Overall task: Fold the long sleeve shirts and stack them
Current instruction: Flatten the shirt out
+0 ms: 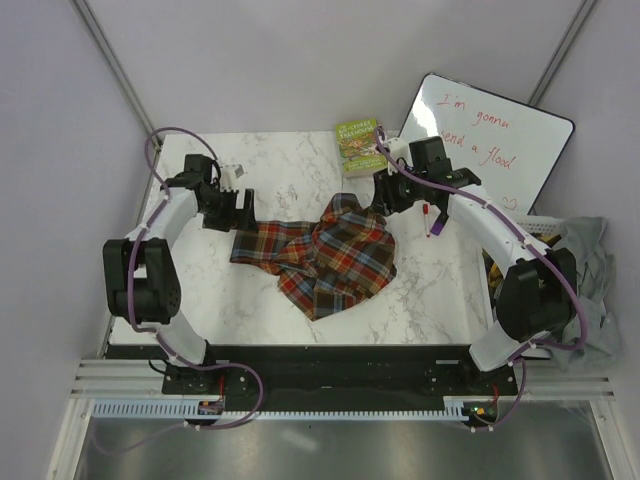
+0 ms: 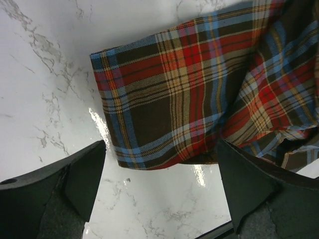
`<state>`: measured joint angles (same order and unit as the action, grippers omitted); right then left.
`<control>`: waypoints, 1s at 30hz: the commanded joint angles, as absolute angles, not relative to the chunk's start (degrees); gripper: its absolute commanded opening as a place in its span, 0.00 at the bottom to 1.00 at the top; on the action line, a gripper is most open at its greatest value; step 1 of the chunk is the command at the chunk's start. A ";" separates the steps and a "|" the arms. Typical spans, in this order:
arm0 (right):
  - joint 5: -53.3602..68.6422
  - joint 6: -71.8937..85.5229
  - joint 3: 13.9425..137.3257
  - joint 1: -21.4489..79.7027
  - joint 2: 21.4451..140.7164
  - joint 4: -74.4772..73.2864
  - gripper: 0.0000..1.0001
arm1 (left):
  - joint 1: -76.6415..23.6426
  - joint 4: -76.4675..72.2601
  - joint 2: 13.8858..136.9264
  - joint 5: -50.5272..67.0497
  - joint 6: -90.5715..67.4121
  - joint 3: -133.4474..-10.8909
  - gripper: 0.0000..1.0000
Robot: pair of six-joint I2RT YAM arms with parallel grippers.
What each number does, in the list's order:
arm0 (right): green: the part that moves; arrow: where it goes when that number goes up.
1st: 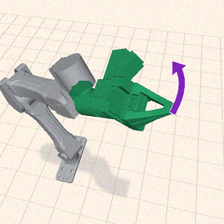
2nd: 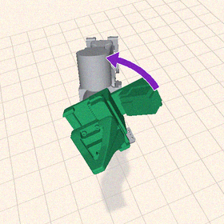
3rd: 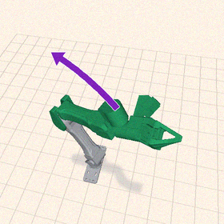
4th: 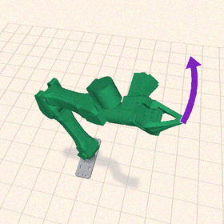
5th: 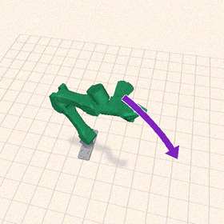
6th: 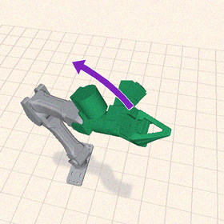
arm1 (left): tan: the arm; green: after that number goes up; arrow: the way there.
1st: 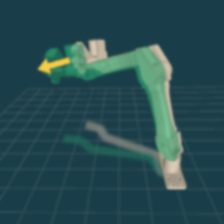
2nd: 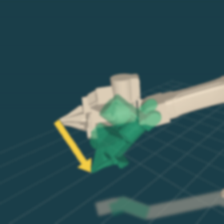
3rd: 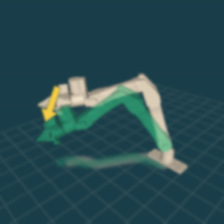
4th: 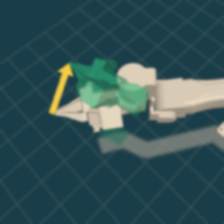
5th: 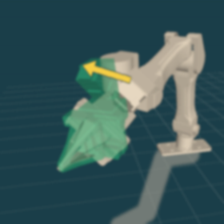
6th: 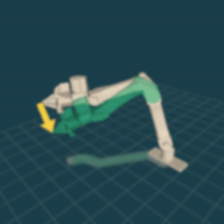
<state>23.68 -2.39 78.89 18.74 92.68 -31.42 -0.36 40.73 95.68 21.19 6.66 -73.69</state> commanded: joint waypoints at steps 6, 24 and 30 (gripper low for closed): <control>26.02 -4.04 82.35 18.98 92.99 -33.92 0.72 | -0.35 37.01 104.23 18.81 5.63 -71.72 0.99; 27.33 -5.98 84.11 16.97 87.10 -35.86 0.98 | -7.55 44.64 84.91 21.44 10.63 -101.89 0.02; 29.26 -7.20 86.04 15.38 84.20 -36.03 0.98 | -8.52 47.55 81.39 35.21 12.57 -115.90 0.02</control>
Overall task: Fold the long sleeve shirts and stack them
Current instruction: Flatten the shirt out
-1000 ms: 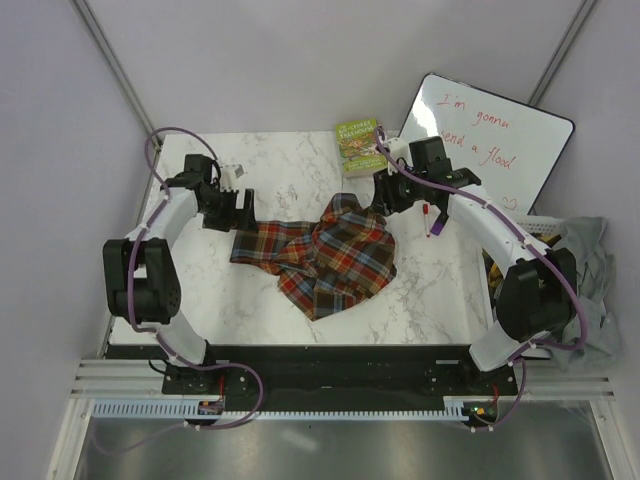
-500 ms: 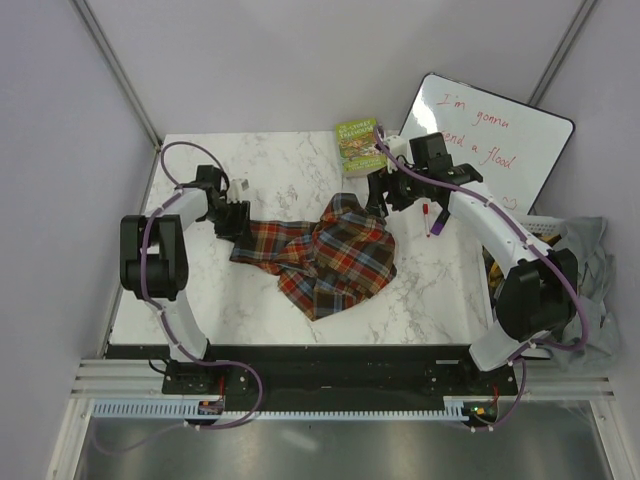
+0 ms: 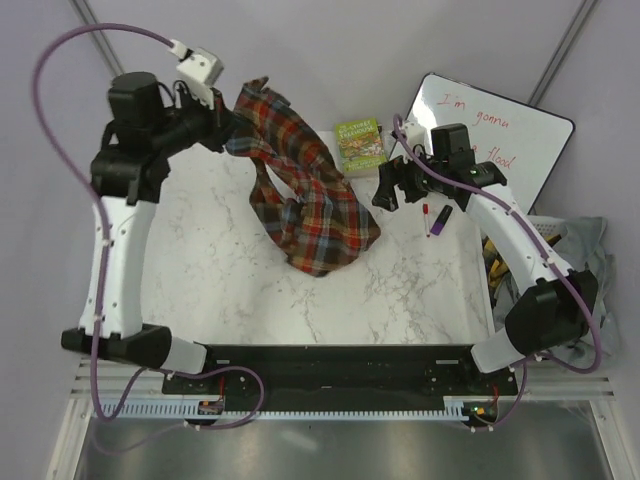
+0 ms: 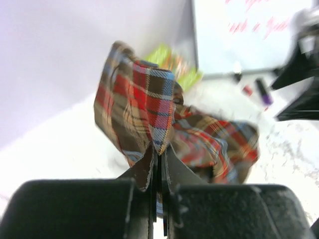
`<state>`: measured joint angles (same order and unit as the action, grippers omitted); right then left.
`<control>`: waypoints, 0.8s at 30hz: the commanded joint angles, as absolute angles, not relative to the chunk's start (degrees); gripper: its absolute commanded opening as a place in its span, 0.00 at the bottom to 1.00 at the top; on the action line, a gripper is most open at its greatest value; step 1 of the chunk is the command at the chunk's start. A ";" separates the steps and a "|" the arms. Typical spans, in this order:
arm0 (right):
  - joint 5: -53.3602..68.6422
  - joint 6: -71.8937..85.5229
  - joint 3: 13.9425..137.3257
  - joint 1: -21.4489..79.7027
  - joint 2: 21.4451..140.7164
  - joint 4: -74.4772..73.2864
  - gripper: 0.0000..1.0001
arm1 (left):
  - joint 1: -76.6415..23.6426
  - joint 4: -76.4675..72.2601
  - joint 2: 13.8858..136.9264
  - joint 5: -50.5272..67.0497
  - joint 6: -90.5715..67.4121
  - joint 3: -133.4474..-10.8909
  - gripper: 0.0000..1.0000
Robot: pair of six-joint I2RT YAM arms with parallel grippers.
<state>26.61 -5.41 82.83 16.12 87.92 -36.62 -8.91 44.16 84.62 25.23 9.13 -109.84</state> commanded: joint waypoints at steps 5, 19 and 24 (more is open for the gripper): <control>30.23 -8.35 85.43 15.29 81.66 -35.95 0.98 | -9.23 47.03 80.60 39.03 10.64 -121.46 0.02; 35.78 2.99 64.27 22.12 76.38 -12.69 0.98 | -9.23 41.92 79.79 28.92 -0.95 -119.87 0.02; 33.13 -7.52 68.88 26.98 79.71 -10.46 0.98 | -9.14 41.84 82.09 31.91 -1.14 -125.42 0.02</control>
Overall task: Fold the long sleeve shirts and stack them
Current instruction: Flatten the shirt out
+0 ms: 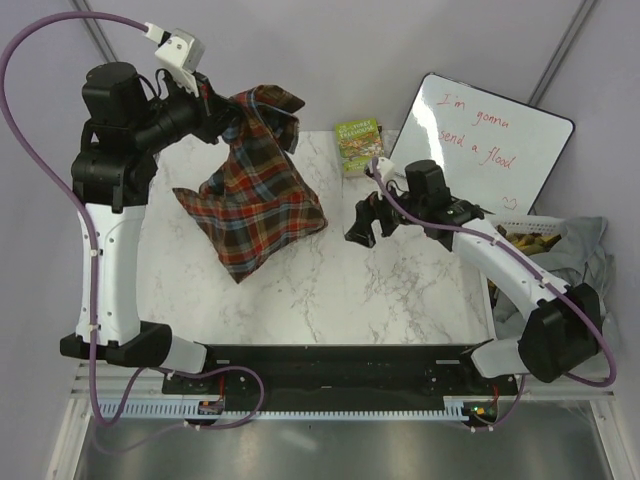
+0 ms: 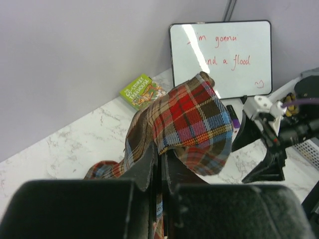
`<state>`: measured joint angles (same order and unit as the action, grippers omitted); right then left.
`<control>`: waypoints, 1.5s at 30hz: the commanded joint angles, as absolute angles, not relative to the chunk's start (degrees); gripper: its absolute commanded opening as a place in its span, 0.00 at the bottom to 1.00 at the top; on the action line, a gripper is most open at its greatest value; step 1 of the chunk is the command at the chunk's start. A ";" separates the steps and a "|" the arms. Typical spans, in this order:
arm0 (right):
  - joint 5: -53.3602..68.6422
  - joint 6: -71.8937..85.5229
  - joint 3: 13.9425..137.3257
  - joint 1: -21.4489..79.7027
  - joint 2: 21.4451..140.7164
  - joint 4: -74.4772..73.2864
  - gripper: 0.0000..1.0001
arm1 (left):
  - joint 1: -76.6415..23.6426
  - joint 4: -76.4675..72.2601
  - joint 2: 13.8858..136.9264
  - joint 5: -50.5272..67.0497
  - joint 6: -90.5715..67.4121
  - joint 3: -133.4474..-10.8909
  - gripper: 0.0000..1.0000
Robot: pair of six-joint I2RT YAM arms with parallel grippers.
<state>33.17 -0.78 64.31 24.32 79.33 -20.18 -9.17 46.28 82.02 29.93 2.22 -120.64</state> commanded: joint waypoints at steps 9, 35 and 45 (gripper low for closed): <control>33.13 -8.79 82.34 32.69 91.13 -2.29 0.98 | -9.23 40.69 81.12 29.36 -1.50 -122.43 0.02; 37.80 -46.22 68.17 26.62 68.13 -47.53 0.00 | -2.29 43.23 46.25 26.88 15.98 -67.70 0.08; 24.88 -59.75 48.34 39.02 61.07 -52.11 0.00 | -2.29 42.89 42.80 17.32 18.46 -53.53 0.22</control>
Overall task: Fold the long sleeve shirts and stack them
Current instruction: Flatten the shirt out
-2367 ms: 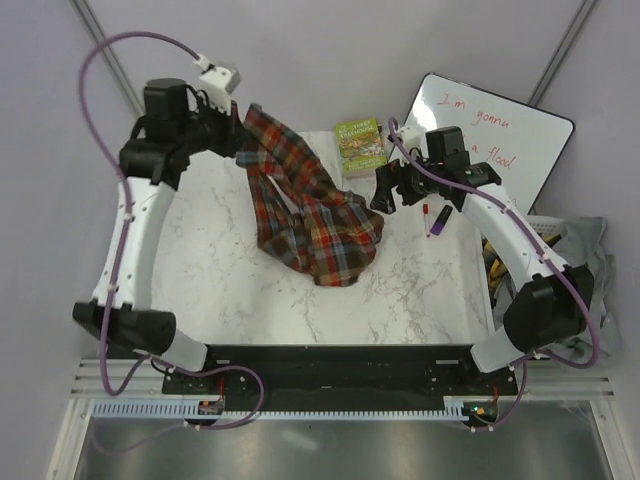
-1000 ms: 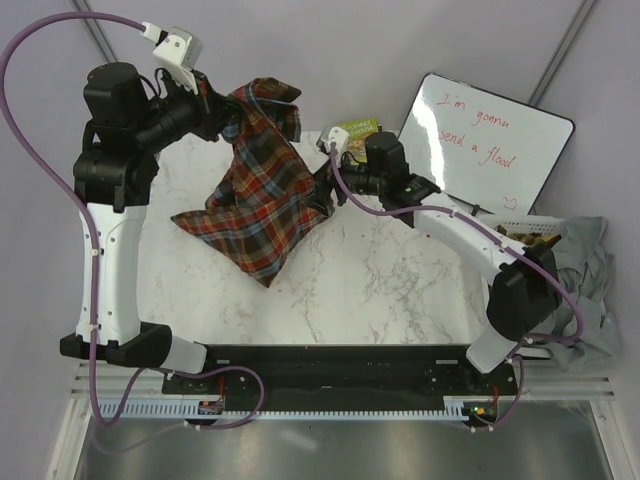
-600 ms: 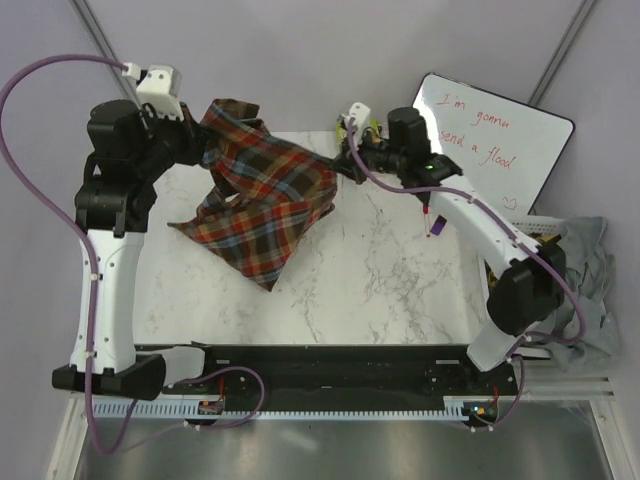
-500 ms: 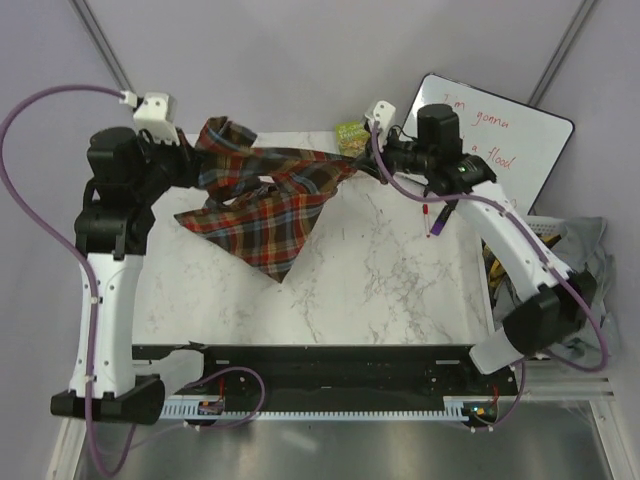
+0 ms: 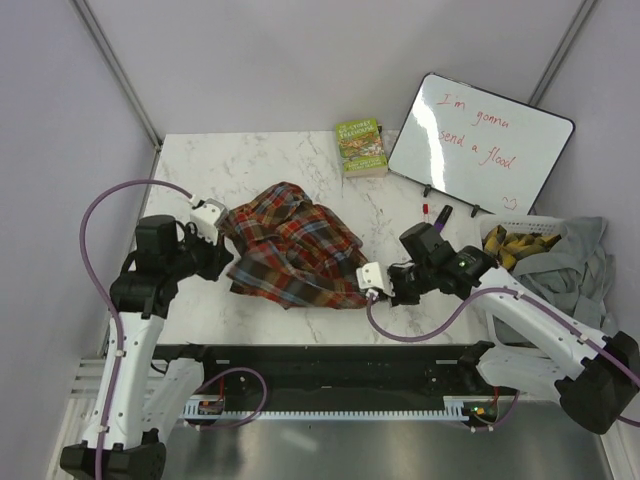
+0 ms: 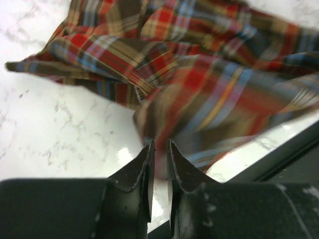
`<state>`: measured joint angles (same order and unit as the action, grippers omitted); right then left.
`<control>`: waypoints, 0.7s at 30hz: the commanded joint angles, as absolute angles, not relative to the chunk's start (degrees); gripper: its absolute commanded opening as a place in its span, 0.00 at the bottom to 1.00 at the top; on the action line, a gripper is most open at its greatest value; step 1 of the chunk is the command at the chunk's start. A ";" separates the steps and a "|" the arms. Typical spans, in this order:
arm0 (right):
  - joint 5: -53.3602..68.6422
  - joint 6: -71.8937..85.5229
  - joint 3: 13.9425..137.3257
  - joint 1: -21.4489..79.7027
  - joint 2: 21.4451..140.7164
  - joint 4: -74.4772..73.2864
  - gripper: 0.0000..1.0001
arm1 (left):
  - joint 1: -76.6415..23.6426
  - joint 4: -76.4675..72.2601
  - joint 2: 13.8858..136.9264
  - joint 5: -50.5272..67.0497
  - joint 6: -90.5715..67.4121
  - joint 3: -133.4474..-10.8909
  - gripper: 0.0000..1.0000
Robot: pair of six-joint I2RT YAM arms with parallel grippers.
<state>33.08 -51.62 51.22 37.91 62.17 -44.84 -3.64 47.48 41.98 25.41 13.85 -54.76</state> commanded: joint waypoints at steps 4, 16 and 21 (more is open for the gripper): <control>22.33 -60.12 45.88 42.00 61.00 -52.56 0.00 | -2.37 44.03 44.30 19.93 21.78 -52.57 0.41; 23.63 -54.32 56.85 47.11 66.79 -57.75 0.69 | -4.30 44.21 57.29 29.01 26.99 -51.32 0.74; 28.91 -41.77 62.05 46.93 73.11 -50.04 0.72 | -9.91 43.24 64.07 28.83 26.98 -50.64 0.74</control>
<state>23.33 -52.12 57.82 46.83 68.90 -56.01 -5.82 45.36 62.26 27.07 24.51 -50.96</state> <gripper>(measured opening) 0.725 0.737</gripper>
